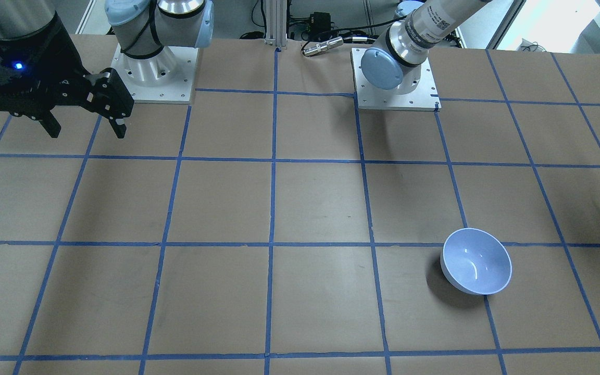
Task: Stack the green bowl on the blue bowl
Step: 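Lower the left gripper onto the mint green bowl near the robot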
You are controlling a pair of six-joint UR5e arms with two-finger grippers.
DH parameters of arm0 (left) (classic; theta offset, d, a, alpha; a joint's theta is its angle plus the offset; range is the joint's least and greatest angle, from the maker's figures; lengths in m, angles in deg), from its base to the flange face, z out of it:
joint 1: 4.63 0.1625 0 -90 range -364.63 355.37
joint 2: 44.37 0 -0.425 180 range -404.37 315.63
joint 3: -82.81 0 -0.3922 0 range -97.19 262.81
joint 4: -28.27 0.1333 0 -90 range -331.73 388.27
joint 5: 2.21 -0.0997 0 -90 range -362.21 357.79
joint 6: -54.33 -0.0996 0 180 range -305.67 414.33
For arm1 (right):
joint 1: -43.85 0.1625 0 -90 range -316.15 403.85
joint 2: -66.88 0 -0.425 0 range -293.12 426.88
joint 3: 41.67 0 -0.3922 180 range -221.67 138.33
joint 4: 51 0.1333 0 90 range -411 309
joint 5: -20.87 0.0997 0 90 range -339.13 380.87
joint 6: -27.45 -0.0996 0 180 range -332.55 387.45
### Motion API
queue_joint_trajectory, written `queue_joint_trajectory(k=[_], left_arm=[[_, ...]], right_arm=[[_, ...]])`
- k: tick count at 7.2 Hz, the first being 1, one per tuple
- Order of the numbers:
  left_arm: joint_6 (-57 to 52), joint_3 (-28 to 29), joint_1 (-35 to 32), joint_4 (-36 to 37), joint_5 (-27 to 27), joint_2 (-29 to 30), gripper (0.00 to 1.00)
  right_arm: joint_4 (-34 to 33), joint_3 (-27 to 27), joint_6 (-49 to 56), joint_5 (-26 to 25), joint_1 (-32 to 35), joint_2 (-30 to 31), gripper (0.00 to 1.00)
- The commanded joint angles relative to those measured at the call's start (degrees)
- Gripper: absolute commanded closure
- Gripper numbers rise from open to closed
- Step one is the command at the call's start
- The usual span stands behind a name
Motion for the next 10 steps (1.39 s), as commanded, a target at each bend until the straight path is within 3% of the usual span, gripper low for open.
queue_joint_trajectory(k=[1, 3, 8, 9, 10], left_arm=[[-10.9, 0.0, 3.9, 5.4, 0.9, 5.9, 0.0], [-19.4, -0.6, 4.5, 6.1, 5.1, 8.2, 0.0], [-21.6, -3.6, 5.7, 15.0, 4.7, 10.5, 0.06], [-21.9, -3.8, 5.7, 15.1, 4.8, 10.5, 0.21], [-21.9, -3.9, 5.7, 15.2, 4.7, 10.5, 0.59]], right_arm=[[0.0, 0.0, 0.0, 0.0, 0.0, 0.0, 0.0], [0.0, 0.0, 0.0, 0.0, 0.0, 0.0, 0.0], [0.0, 0.0, 0.0, 0.0, 0.0, 0.0, 0.0], [0.0, 0.0, -0.1, 0.0, 0.0, 0.0, 0.0], [0.0, 0.0, -0.1, 0.0, 0.0, 0.0, 0.0]])
